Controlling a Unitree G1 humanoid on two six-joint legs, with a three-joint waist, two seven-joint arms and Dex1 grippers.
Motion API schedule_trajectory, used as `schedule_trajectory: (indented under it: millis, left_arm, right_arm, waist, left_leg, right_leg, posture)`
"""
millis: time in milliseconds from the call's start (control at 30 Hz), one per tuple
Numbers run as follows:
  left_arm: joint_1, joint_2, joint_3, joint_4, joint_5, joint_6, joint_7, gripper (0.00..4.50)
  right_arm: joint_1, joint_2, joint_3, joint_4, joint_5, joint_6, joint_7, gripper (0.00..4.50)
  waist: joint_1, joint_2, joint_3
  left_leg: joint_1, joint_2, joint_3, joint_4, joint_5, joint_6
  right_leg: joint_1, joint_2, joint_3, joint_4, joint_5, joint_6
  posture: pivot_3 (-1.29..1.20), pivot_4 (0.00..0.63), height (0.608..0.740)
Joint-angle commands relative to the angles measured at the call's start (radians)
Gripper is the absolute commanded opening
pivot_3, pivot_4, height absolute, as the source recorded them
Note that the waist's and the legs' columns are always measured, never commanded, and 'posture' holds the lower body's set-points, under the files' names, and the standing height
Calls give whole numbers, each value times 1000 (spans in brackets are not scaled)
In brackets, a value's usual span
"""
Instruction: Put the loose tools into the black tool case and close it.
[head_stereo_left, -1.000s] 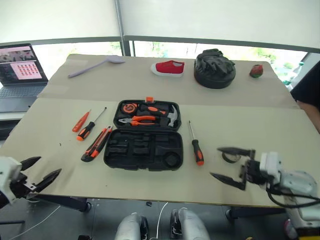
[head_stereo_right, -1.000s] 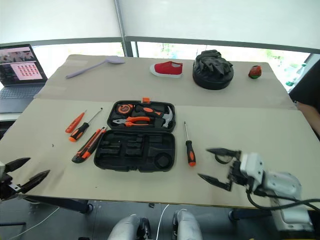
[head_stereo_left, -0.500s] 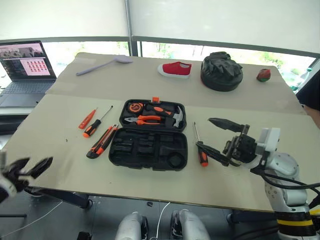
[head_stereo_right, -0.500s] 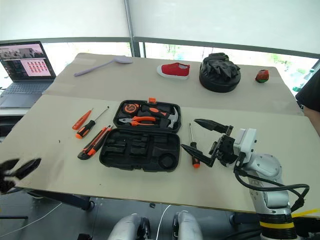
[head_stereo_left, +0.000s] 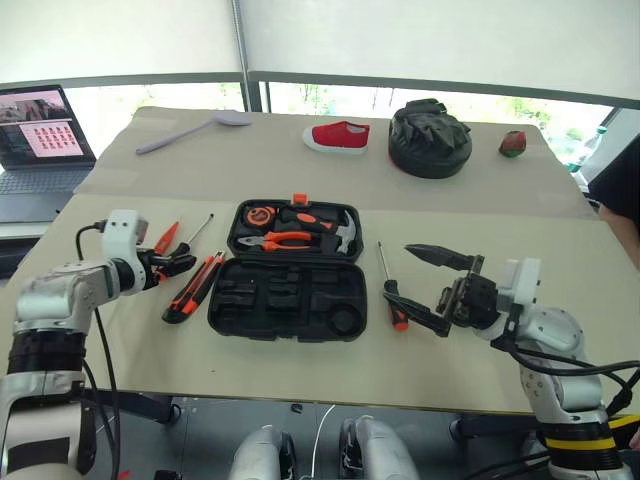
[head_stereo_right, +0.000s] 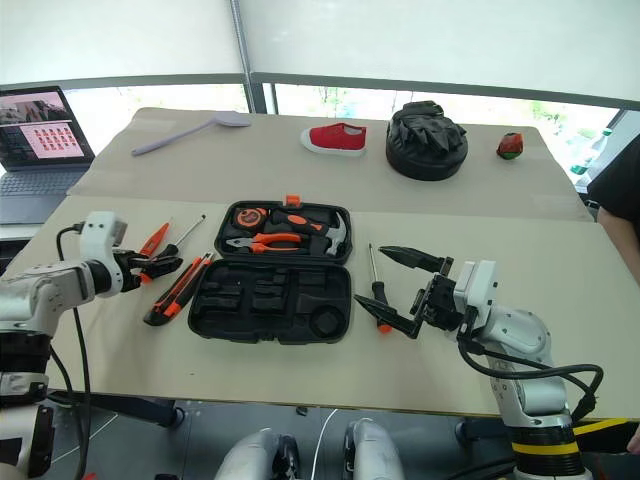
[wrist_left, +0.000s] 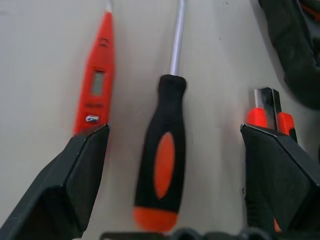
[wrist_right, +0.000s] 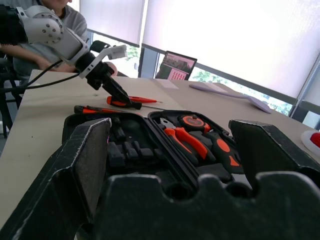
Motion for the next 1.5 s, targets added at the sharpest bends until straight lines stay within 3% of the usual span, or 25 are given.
schedule_trajectory:
  millis: [33, 267, 367, 467, 633, 867, 967, 1033, 1133, 1333, 1500]
  left_arm:
    - [-54, -5, -37, 52, 60, -46, -48, 4500]
    - [-126, -53, -61, 192, 143, -98, -62, 4500]
    - [-143, -63, -53, 231, 162, -100, -63, 3811]
    - [-146, -70, -38, 257, 164, -104, -80, 2546]
    - [-144, -84, 9, 279, 154, -129, -87, 847]
    - [-144, -111, 144, 239, 85, -302, -141, 840]
    - [-108, -122, 170, 57, -6, -512, -389, 840]
    - [-59, -81, 50, -67, 48, -666, -587, 840]
    - [-39, -53, -84, -129, 133, -770, -711, 840]
    - [-123, -84, -306, -47, 386, -863, -676, 840]
    - [-190, -133, -360, 57, 472, -907, -632, 840]
  right_arm:
    - [16, 5, -30, -27, -11, -45, -9, 4399]
    - [55, 9, -43, -37, -16, -70, -18, 4399]
    - [61, 7, -45, -36, -16, -76, -18, 4500]
    - [59, 5, -47, -31, -17, -83, -20, 4500]
    - [55, 3, -49, -33, -18, -80, -23, 4500]
    - [60, -11, -66, -54, -5, -64, -29, 4500]
    - [90, -62, -103, -102, 46, -22, 1, 4500]
    - [104, -106, -128, -133, 73, 16, 12, 4500]
    - [103, -143, -146, -127, 70, 31, 16, 4500]
    - [80, -184, -113, -97, 8, 36, 30, 4500]
    - [65, -171, -100, -117, 14, 53, 16, 4500]
  waist:
    - [0, 0, 0]
    - [6, 0, 0]
    - [9, 0, 0]
    - [9, 0, 0]
    - [12, 0, 0]
    - [16, 0, 0]
    - [16, -1, 0]
    - [18, -1, 0]
    - [20, 1, -1]
    - [18, 2, -1]
    - [19, 2, -1]
  left_leg:
    - [0, 0, 0, 0, 0, 0]
    - [0, 1, -1, 6, 0, 2]
    - [0, 1, -1, 7, 1, 5]
    - [0, 1, -1, 7, 0, 6]
    - [-1, 1, -1, 8, 0, 9]
    - [-4, 1, -2, 10, 0, 9]
    - [-5, 1, -2, 10, 0, 10]
    - [-6, 1, -2, 11, 0, 10]
    - [-5, 0, -1, 11, -2, 9]
    - [-3, 0, -2, 11, -2, 13]
    - [-6, 0, -2, 12, -2, 14]
  right_leg:
    - [0, 0, 0, 0, 0, 0]
    - [1, -1, 0, 2, 0, 0]
    - [1, -1, 0, 3, 0, 0]
    - [1, -2, 0, 3, 0, 0]
    - [1, -2, 1, 3, 0, 0]
    - [0, -2, -1, 3, 0, 0]
    - [-1, -2, -1, 2, 0, 0]
    - [-1, -3, -1, 2, 2, -3]
    - [0, -3, 0, 1, 4, -7]
    - [2, -1, 0, 1, 0, 0]
    - [0, 1, 0, 1, 0, 0]
  posture:
    - [0, 150, 740]
    - [0, 150, 740]
    - [0, 150, 740]
    - [0, 150, 740]
    - [0, 150, 740]
    - [0, 150, 740]
    - [0, 150, 740]
    - [0, 150, 740]
    - [0, 150, 740]
    - [0, 150, 740]
    - [0, 150, 740]
